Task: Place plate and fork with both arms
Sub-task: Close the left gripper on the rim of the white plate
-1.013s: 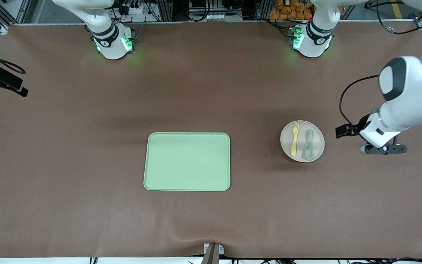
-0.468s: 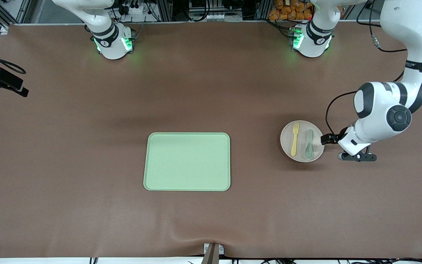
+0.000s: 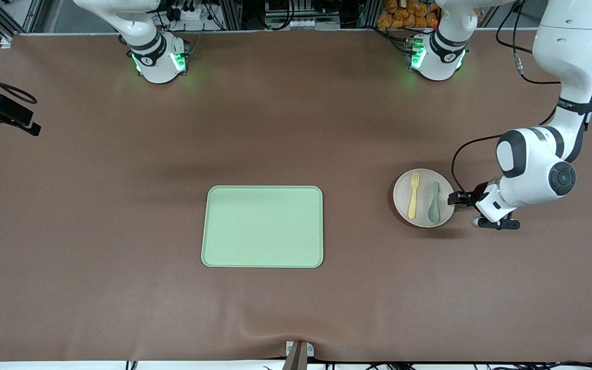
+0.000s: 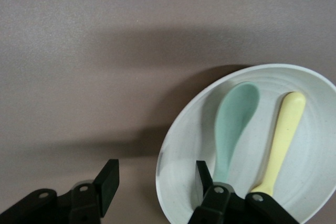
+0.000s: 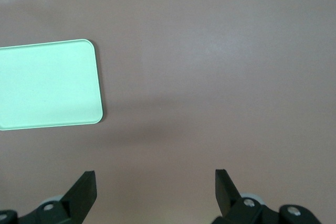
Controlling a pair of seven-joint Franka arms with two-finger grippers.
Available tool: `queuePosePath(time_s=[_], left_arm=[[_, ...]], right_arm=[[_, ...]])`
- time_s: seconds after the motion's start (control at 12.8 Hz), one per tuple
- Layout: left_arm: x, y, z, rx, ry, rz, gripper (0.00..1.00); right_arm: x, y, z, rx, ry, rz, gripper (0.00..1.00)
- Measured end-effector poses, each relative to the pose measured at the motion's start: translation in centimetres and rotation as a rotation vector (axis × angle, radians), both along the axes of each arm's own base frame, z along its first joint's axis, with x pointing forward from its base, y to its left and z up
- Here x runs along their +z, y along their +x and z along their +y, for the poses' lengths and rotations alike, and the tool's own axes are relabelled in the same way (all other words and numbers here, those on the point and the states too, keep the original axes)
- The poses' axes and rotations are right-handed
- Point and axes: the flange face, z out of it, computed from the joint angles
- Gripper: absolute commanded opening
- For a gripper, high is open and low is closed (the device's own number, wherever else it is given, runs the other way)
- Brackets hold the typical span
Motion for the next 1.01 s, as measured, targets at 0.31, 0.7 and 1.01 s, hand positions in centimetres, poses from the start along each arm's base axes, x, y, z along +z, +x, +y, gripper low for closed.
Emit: queuePosePath(time_s=[0.31,0.7,1.01], left_arm=[[-0.7,-0.1,-0.2,-0.005,-0.004,0.011,0.42],[-1.5,-0.2,-0.3,0.003,-0.012,0.020,0.30],[-1.7,-0.2,-0.4,0.002,-0.013,0.023,0.22]], right_arm=[[0.0,0.0,0.1,0.003,0.000,0.000,1.00],[0.0,0.0,0.1,0.004,0.000,0.000,1.00],[0.0,0.0,0.1,0.004,0.000,0.000,1.00]])
